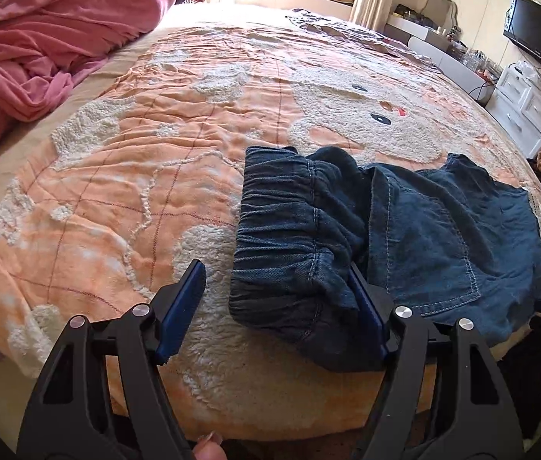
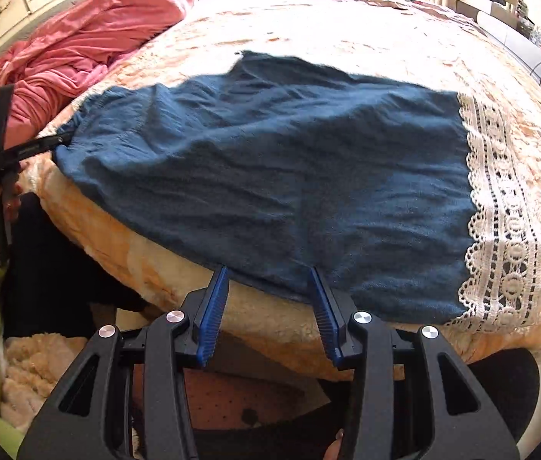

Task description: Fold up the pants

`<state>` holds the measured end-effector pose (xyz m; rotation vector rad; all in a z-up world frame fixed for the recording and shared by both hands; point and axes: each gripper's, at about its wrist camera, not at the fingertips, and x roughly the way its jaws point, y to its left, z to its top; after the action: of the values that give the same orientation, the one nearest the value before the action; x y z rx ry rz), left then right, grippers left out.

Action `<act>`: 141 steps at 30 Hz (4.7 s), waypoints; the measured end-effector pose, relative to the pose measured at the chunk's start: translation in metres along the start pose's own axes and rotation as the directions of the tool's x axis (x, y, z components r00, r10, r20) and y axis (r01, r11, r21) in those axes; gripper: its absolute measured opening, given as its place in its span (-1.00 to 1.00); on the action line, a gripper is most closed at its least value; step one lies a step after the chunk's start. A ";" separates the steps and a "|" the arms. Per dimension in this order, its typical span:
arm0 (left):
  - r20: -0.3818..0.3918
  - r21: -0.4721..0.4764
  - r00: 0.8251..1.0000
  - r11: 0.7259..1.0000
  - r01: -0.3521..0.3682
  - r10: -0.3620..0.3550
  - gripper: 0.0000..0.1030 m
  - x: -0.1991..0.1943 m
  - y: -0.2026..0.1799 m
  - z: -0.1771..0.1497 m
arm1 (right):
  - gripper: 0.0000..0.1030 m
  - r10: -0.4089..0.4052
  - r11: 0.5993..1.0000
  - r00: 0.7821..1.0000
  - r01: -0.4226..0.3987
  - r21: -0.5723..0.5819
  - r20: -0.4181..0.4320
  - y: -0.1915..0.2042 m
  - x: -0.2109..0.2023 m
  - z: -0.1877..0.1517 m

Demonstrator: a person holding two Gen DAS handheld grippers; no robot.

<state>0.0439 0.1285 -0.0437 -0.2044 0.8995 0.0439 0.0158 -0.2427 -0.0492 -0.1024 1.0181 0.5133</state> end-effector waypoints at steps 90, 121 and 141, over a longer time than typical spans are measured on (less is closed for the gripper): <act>-0.137 0.346 0.927 0.860 0.376 -0.350 0.36 0.052 -0.181 -0.016 | -0.68 0.100 0.990 0.989 -0.110 -0.088 -0.113 0.001 0.148 0.226; -0.211 0.206 0.919 0.904 0.375 -0.333 0.42 0.137 -0.215 0.088 | -0.68 -0.043 0.932 0.990 -0.008 0.362 0.133 -0.209 0.022 0.104; -0.132 0.246 0.907 0.873 0.421 -0.400 0.52 0.074 -0.217 0.073 | -0.09 -0.143 0.960 0.953 0.067 0.272 0.267 -0.138 -0.050 0.061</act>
<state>0.1729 -0.0729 -0.0229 -0.1404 0.9133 -0.4864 0.1056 -0.3631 0.0041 0.1478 0.7838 0.2817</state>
